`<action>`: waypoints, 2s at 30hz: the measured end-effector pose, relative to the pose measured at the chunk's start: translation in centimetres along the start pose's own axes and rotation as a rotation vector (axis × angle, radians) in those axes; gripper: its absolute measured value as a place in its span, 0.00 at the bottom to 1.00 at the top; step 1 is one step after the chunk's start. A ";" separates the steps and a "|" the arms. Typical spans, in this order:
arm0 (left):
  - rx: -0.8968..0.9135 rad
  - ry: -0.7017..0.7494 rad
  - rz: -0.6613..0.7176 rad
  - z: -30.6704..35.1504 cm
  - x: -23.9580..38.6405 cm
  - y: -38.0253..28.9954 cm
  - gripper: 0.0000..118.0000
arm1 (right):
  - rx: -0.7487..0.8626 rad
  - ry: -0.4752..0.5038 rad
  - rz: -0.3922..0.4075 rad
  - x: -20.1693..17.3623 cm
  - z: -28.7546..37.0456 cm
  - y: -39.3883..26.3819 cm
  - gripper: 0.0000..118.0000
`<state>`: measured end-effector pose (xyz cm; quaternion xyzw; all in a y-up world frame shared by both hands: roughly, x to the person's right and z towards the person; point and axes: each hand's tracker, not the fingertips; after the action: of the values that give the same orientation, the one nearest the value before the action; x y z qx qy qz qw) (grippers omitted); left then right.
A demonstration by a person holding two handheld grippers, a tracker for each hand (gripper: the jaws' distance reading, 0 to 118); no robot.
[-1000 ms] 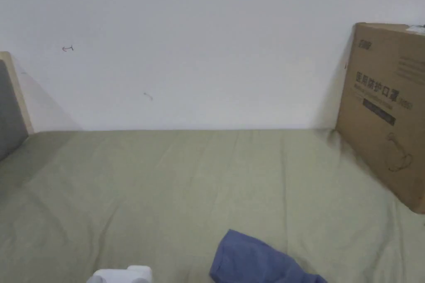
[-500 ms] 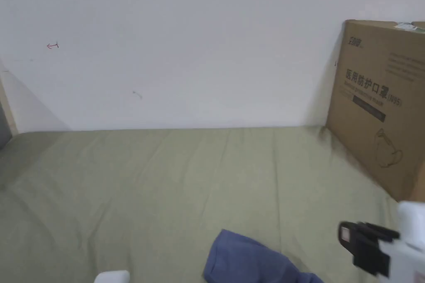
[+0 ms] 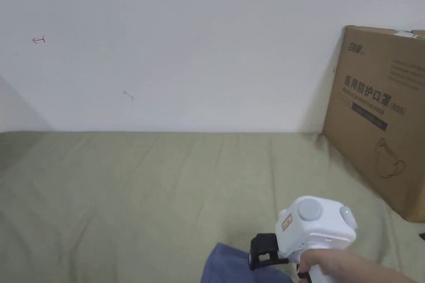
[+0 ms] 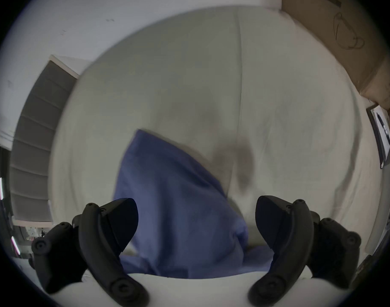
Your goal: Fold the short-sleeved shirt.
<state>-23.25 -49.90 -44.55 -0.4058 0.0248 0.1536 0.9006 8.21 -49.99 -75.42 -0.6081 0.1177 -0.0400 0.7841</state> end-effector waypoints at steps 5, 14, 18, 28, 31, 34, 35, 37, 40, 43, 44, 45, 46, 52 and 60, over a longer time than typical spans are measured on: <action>-0.048 0.003 0.009 -0.8 -1.0 -1.1 0.04 | -0.038 -0.125 0.184 -0.7 -1.0 -1.4 0.28; 0.053 -0.008 0.042 5.1 -1.9 -0.1 0.04 | 0.367 0.261 0.014 5.9 16.7 -7.4 0.02; 0.171 -0.010 0.002 10.5 -1.4 2.8 0.04 | 0.473 0.262 0.022 7.9 25.4 -11.3 0.02; 0.463 -0.089 -0.100 25.4 1.8 13.6 0.04 | 0.716 0.282 0.001 9.9 41.7 -17.8 0.02; 0.524 -0.101 -0.123 29.3 3.7 16.6 0.04 | 0.773 0.303 0.008 8.8 45.5 -18.0 0.02; 0.587 -0.058 -0.162 31.9 5.5 19.9 0.04 | 0.824 0.303 0.043 7.6 49.1 -16.8 0.02; 0.602 -0.055 -0.166 32.5 5.9 21.1 0.04 | 0.848 0.286 0.058 7.1 50.2 -16.3 0.02; 0.617 -0.026 -0.182 33.3 6.8 23.7 0.04 | 0.873 0.270 0.075 6.6 52.1 -14.6 0.02; 0.640 -0.002 -0.161 33.8 7.9 27.0 0.04 | 0.909 0.255 0.061 5.7 53.9 -11.8 0.02; 0.647 0.014 -0.113 33.0 8.5 30.0 0.04 | 0.962 0.228 0.062 4.0 54.8 -8.4 0.02; 0.650 0.026 -0.108 32.6 8.7 31.0 0.04 | 0.976 0.218 0.063 3.7 55.0 -7.3 0.02; 0.656 0.039 -0.104 32.1 8.8 32.0 0.04 | 0.994 0.209 0.062 3.1 55.3 -6.0 0.02; 0.666 0.050 -0.098 31.7 8.8 32.8 0.04 | 1.008 0.202 0.062 2.5 55.4 -4.9 0.02; 0.757 0.088 -0.069 28.3 9.0 37.5 0.04 | 1.098 0.099 0.087 -0.1 54.7 1.9 0.02; 0.967 0.187 -0.121 23.6 10.0 38.3 0.04 | 1.290 -0.006 0.110 -1.8 50.6 4.7 0.02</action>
<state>-27.02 -6.01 -58.11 0.0457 0.1503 0.0351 0.9870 17.84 -0.63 -67.96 -0.0082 0.0988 -0.0608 0.9932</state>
